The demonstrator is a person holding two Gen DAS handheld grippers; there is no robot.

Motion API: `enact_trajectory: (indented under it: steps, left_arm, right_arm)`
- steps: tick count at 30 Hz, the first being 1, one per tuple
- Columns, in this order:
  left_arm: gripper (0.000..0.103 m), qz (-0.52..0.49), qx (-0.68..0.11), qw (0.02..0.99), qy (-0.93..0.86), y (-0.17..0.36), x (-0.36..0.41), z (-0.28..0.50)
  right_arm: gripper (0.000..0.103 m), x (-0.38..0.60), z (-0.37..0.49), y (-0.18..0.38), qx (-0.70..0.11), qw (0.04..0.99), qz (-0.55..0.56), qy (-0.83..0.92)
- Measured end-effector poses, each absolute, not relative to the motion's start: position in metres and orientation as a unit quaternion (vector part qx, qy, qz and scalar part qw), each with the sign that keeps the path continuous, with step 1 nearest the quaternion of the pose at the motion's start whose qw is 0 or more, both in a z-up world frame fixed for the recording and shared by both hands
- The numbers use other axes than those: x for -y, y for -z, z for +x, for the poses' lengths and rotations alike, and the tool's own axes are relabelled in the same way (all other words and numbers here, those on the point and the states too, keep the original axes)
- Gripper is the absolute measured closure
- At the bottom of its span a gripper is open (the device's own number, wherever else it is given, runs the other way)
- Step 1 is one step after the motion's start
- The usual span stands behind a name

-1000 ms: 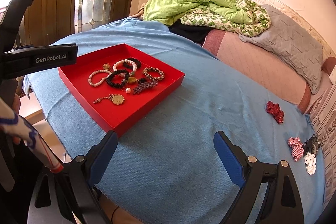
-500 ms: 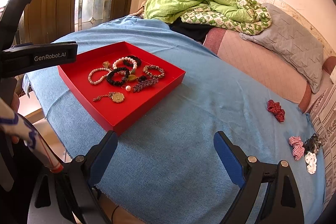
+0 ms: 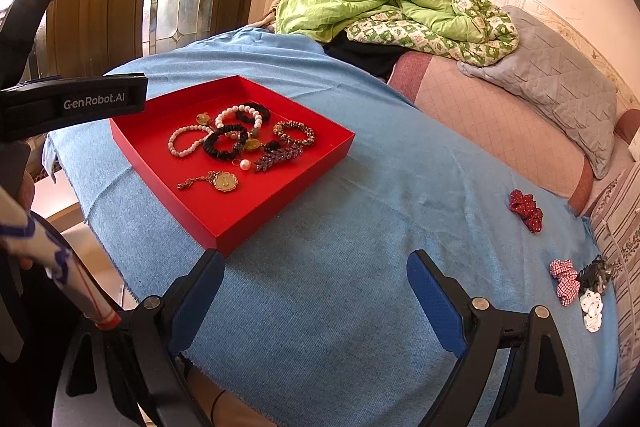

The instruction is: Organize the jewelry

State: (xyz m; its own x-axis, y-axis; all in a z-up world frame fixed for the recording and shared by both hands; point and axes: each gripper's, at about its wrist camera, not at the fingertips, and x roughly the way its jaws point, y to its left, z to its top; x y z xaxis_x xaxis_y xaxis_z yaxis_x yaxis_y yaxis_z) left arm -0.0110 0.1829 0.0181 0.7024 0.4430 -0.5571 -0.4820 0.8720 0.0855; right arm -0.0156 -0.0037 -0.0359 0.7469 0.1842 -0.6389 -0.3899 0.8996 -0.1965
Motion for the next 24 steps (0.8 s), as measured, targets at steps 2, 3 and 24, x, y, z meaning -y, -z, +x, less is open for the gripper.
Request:
enact_trajectory:
  steps: [2,3,24]
  left_arm:
    - [0.002,-0.033,-0.294,0.922,-0.251,-0.018,-0.1828,-0.0107]
    - [0.002,-0.033,-0.294,0.922,-0.251,-0.0182,-0.1828,-0.0111]
    - [0.002,-0.033,-0.294,0.922,-0.251,-0.0182,-0.1841,-0.0116]
  right_arm:
    - [0.008,0.0039,-0.016,0.0364,-0.32,0.921,-0.162,-0.156]
    - [0.008,0.0041,-0.0156,0.037,-0.32,0.92,-0.162,-0.156]
    - [0.008,0.0046,-0.0163,0.0395,-0.321,0.919,-0.164,-0.157]
